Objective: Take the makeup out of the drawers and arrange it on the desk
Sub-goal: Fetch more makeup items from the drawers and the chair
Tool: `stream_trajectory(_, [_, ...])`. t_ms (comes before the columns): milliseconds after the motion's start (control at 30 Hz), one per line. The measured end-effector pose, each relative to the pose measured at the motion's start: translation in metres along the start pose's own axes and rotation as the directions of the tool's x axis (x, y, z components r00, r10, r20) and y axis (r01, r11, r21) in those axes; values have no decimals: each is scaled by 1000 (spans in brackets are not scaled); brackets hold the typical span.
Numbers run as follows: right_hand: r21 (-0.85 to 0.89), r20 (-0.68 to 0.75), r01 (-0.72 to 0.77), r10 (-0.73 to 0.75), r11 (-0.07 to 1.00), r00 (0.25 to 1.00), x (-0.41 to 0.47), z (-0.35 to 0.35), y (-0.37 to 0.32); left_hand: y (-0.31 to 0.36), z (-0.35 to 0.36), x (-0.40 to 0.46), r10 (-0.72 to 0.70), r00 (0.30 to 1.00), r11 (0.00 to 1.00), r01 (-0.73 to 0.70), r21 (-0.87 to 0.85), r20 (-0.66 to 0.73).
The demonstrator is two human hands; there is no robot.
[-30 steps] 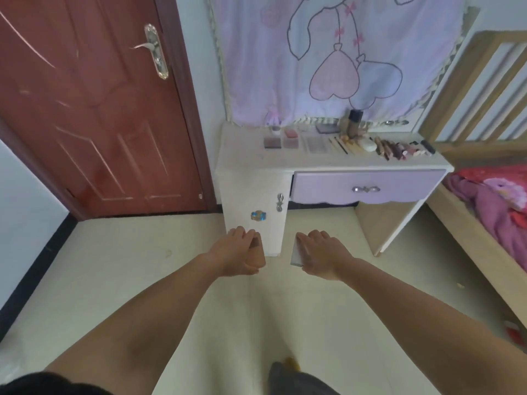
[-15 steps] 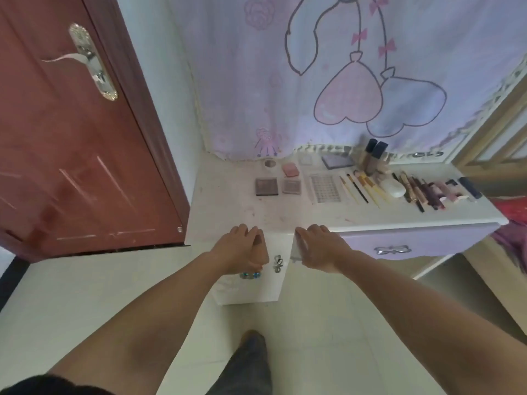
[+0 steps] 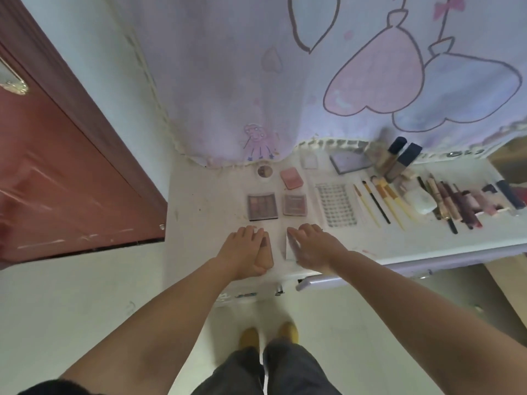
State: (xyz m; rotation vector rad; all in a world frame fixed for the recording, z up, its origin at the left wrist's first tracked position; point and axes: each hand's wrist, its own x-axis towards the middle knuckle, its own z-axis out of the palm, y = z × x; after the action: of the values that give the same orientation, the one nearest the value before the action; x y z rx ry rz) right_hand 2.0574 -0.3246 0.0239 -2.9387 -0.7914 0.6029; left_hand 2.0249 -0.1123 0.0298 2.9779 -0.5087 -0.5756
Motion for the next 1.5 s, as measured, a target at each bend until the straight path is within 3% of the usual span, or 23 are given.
stream_trajectory(133, [-92, 73, 109, -102, 990, 992, 7, 3, 9, -3, 4, 5, -6, 1000, 1000, 6, -6, 5])
stream_trajectory(300, [12, 93, 78, -79, 997, 993, -2, -20, 13, -2, -9, 4, -20, 998, 999, 22, -33, 63])
stream_trajectory(467, [79, -108, -31, 40, 996, 993, -17, -70, 22, 5, -60, 26, 64, 995, 998, -65, -13, -73])
stream_trajectory(567, [11, -327, -152, 147, 988, 933, -36, -91, 30, 23, -95, 43, 194, 952, 981, -182, 72, -239])
stream_trajectory(633, [25, -427, -341, 319, 940, 847, -56, -96, 31, 42, -113, 53, 295, 902, 952, -248, 181, -315])
stream_trajectory(733, [145, -438, -603, 597, 784, 672, -99, -85, 31, 81, -126, 60, 429, 841, 895, -348, 278, -330])
stream_trajectory(800, [185, -397, -716, 718, 673, 572, -136, -65, 29, 112, -122, 57, 524, 791, 844, -430, 322, -317])
stream_trajectory(900, [249, -297, -844, 867, 474, 400, -199, -20, 13, 165, -99, 38, 698, 644, 714, -593, 372, -314])
stream_trajectory(967, [283, -210, -898, 935, 337, 285, -243, 15, -8, 202, -72, 21, 790, 571, 609, -697, 378, -220])
stream_trajectory(1100, [353, -45, -933, 998, 67, 54, -332, 82, -70, 272, -13, -30, 882, 469, 420, -827, 373, 47])
stream_trajectory(1300, [411, 187, -838, 933, -360, -309, -433, 158, -194, 347, 59, -145, 947, 165, 68, -941, 331, 275])
stream_trajectory(1500, [421, 370, -644, 769, -638, -521, -509, 221, -327, 384, 125, -289, 921, -77, -194, -941, 276, 382])
